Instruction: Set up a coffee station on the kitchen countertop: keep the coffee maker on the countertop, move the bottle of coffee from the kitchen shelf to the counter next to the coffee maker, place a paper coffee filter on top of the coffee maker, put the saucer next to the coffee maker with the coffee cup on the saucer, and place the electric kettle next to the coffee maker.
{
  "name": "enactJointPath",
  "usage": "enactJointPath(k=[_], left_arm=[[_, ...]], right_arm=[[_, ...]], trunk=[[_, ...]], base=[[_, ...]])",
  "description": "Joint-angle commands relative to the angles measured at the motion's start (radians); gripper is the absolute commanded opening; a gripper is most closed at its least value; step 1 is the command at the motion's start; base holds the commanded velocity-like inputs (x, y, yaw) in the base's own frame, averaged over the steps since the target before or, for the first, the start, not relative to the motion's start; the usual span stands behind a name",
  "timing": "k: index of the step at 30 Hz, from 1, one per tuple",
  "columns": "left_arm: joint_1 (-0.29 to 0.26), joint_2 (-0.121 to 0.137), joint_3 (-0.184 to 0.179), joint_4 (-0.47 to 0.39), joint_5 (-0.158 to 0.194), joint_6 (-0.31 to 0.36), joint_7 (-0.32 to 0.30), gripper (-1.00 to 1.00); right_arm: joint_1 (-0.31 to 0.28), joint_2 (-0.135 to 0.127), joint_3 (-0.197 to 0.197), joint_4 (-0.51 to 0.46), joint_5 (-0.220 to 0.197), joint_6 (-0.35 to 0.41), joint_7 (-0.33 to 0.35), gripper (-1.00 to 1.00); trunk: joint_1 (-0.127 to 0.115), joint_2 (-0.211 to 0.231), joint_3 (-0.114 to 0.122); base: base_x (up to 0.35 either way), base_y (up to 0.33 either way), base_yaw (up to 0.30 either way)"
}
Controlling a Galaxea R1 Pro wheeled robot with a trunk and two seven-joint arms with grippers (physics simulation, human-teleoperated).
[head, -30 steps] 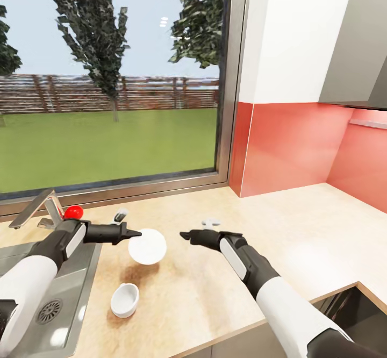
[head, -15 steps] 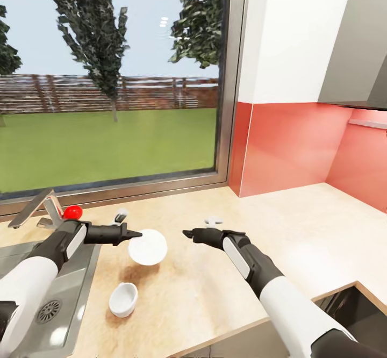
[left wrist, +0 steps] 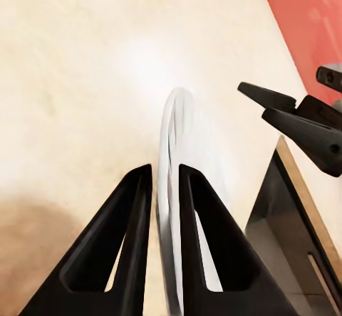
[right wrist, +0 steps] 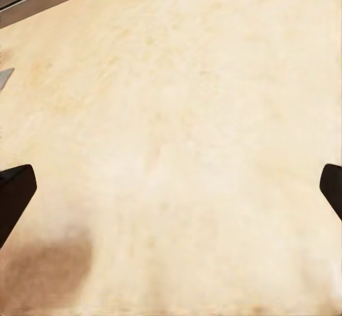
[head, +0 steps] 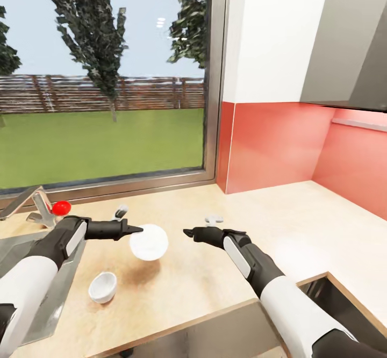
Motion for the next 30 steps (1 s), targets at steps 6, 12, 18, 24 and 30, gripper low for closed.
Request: enactJointPath(k=[6,12,18,24,30], left_arm=[[0.000,0.003,-0.005,0.000,0.007,0.005,0.000,-1.00],[0.000,0.003,0.011,0.000,0.007,0.005,0.000,-1.00],[0.000,0.003,0.020,0.000,0.007,0.005,0.000,-1.00],[0.000,0.005,0.021,0.000,0.007,0.005,-0.001,-1.00],[0.001,0.009,0.022,0.000,0.007,0.005,-0.001,-1.00]], right_arm=[[-0.001,0.000,0.000,-0.001,-0.002,0.004,0.001,1.00],[-0.001,0.000,0.000,-0.001,-0.002,0.004,0.000,1.00],[-0.001,0.000,0.002,-0.001,-0.002,0.005,0.000,1.00],[-0.001,0.000,0.002,0.000,-0.002,0.004,0.000,1.00],[-0.001,0.000,0.002,0.001,-0.001,0.004,0.000,1.00]], trunk=[[0.000,-0.002,-0.002],[0.000,-0.002,-0.002],[0.000,-0.002,-0.002],[0.000,-0.002,0.000],[0.000,-0.002,0.002]], base=[[-0.226,-0.217,0.000],[-0.263,-0.200,0.000],[-0.267,-0.199,0.029],[-0.268,-0.199,0.223],[-0.272,-0.191,0.265]])
